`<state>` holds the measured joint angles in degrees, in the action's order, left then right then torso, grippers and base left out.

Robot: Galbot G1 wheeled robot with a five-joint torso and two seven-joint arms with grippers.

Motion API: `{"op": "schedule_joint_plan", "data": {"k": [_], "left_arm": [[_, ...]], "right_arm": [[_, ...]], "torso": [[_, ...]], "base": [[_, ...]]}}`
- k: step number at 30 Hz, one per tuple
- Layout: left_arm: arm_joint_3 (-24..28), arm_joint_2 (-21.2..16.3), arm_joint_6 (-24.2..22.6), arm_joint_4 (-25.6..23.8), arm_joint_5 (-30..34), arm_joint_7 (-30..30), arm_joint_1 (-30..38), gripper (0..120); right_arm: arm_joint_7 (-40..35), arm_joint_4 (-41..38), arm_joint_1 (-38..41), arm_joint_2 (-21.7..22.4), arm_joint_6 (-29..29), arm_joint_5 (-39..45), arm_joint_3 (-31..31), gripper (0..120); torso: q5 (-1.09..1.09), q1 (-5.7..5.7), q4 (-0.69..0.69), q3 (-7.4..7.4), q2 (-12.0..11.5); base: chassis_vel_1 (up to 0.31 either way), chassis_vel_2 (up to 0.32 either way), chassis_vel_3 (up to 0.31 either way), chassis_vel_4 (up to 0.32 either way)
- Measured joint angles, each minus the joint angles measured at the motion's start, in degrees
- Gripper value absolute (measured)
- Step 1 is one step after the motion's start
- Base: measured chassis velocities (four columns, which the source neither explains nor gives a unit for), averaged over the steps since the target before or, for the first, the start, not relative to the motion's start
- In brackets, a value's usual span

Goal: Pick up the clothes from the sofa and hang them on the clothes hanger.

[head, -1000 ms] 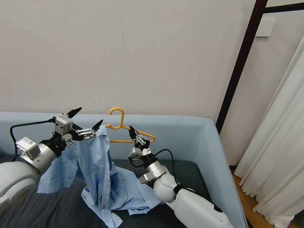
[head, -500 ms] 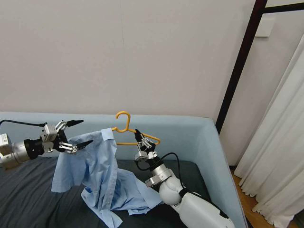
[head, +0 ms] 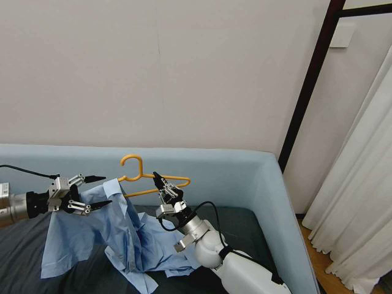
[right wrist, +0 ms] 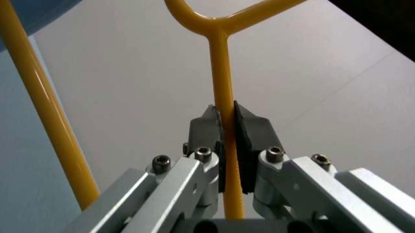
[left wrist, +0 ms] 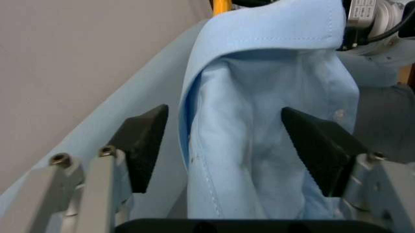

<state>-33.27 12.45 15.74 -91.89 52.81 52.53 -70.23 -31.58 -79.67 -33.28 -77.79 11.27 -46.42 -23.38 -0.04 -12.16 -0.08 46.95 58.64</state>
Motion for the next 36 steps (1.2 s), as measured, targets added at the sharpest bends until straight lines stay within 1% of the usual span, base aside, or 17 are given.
{"op": "schedule_joint_plan", "data": {"k": [2,4,5,6,9,10,11,15,16,19,21,27,29,31,32,34,36], "left_arm": [[0.0,0.5,0.0,0.2,0.0,0.4,0.0,59],[0.0,0.8,0.2,0.6,0.0,0.8,0.0,49],[0.0,0.8,0.2,0.6,0.0,0.8,0.0,49],[0.0,0.8,0.3,0.8,0.0,0.9,0.0,46],[0.0,0.8,0.8,1.5,-0.2,1.4,0.0,32],[0.0,0.9,1.0,1.7,-0.3,1.5,0.0,27],[0.0,0.9,1.0,1.7,-0.3,1.5,0.0,27],[0.2,1.6,1.2,2.3,-0.9,2.1,-0.1,9],[0.2,1.8,1.1,2.4,-1.0,2.4,-0.1,6],[0.3,2.3,1.0,2.5,-0.9,2.9,-0.2,6],[0.1,3.0,0.4,2.6,-0.2,4.6,-0.2,6],[0.1,3.5,-0.2,2.7,0.8,5.3,-0.2,6],[0.1,3.8,-0.5,3.2,1.3,5.5,-0.2,6],[0.1,4.1,-0.7,4.1,2.1,5.4,-0.2,5],[0.1,4.1,-0.7,4.1,2.1,5.4,-0.2,5],[0.1,4.3,-0.9,5.0,2.6,5.2,0.0,3],[0.1,4.7,-1.1,6.3,2.7,4.8,0.2,1]], "right_arm": [[0.0,-0.1,0.0,-0.1,0.3,-1.1,0.1,5],[0.0,-0.4,-0.1,-0.4,0.8,-2.6,0.1,5],[0.0,-0.4,-0.1,-0.4,0.8,-2.6,0.1,5],[0.0,-0.5,-0.2,-0.5,0.9,-3.1,0.1,5],[0.0,-0.4,-0.2,-1.0,1.5,-4.4,0.1,5],[0.0,-0.3,-0.2,-1.2,1.6,-4.7,0.1,5],[0.0,-0.3,-0.2,-1.2,1.6,-4.7,0.1,5],[-0.2,-0.1,0.2,-1.6,2.4,-4.7,0.1,5],[-0.3,-0.2,0.2,-1.6,2.5,-4.7,0.0,5],[-0.4,-0.3,0.2,-1.6,2.5,-4.3,-0.1,5],[-0.9,-0.7,0.2,-1.6,2.2,-1.9,-1.0,5],[-2.0,-1.8,0.2,-1.4,0.3,3.4,-3.3,5],[-2.6,-3.2,0.1,-1.1,-1.0,9.6,-5.4,16],[-2.4,-4.5,-0.5,-0.5,0.0,14.1,-6.4,23],[-2.4,-4.5,-0.5,-0.5,0.0,14.1,-6.4,23],[-0.1,-5.7,-1.4,0.4,3.6,19.2,-6.8,32],[2.8,-8.2,-2.8,1.2,10.9,29.5,-7.9,43]], "torso": [[0.0,0.0,0.0,0.0,0.0],[0.0,0.0,0.0,0.0,0.0],[0.0,0.0,0.0,0.0,0.0],[0.0,0.0,0.0,0.0,0.0],[0.0,0.0,0.01,0.0,0.0],[0.0,0.0,0.01,0.0,0.0],[0.0,0.0,0.01,0.0,0.0],[0.0,0.0,0.01,0.0,0.0],[0.0,0.0,0.01,0.0,0.0],[0.0,0.0,0.01,0.0,0.0],[0.0,0.0,0.0,0.0,0.0],[0.01,0.0,0.01,0.0,0.0],[0.01,0.0,0.01,0.0,0.0],[0.0,0.0,0.02,0.0,0.0],[0.0,0.0,0.02,0.0,0.0],[0.0,0.0,0.02,0.0,0.0],[0.01,0.0,-0.01,0.0,0.0]], "base": [[0.0,0.0,0.0,0.0],[0.0,0.0,0.0,0.0],[0.0,0.0,0.0,0.0],[0.0,0.0,0.0,0.0],[0.0,0.0,0.0,0.0],[0.0,0.0,0.0,0.0],[0.0,0.0,0.0,0.0],[0.0,0.0,0.0,0.0],[0.0,0.0,0.0,0.0],[0.0,0.0,0.0,0.0],[0.0,0.0,0.0,0.0],[0.0,0.0,0.0,0.0],[0.0,0.0,0.0,0.0],[0.0,0.0,0.0,0.0],[0.0,0.0,0.0,0.0],[0.0,0.0,0.0,0.0],[0.0,0.0,0.0,0.0]]}}
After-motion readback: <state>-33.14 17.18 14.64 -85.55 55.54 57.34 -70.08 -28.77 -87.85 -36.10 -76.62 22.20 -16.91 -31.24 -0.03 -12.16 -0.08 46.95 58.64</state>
